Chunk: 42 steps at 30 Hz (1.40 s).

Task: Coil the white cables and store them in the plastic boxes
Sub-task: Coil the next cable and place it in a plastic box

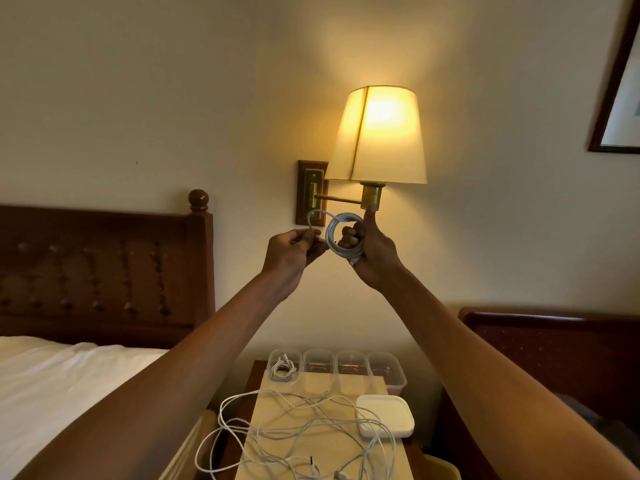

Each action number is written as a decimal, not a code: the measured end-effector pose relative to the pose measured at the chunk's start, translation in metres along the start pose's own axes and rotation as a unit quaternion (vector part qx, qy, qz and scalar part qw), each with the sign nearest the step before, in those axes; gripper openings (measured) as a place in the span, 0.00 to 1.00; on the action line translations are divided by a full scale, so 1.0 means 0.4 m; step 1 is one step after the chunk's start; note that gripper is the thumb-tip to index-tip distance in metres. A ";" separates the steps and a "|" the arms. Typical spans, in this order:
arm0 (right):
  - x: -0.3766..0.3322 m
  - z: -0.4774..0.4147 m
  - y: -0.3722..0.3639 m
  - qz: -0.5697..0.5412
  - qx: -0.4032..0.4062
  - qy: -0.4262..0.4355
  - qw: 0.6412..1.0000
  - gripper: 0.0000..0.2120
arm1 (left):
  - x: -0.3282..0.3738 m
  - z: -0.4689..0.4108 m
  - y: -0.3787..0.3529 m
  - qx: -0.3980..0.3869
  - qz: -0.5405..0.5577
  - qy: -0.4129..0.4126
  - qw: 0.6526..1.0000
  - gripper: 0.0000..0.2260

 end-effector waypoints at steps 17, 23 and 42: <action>0.040 -0.028 0.028 0.181 0.088 0.061 0.978 0.25 | -0.007 0.017 -0.007 -0.126 -0.007 0.190 0.974 0.14; 0.050 -0.033 0.025 0.169 0.095 0.035 0.980 0.25 | -0.014 0.024 -0.006 -0.179 -0.114 0.181 0.960 0.12; 0.041 -0.020 0.022 0.273 -0.130 0.013 0.953 0.17 | 0.080 -0.024 0.061 -0.183 -0.229 0.188 0.938 0.12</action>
Point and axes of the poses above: each hand's wrist, its own z-axis away from the middle knuckle, its own y-axis out of the back of the hand, x = y × z, the point moved 2 cm from there along -z, towards the middle knuckle, and after that the axes turned 5 degrees about -z, right-handed, at the moved point
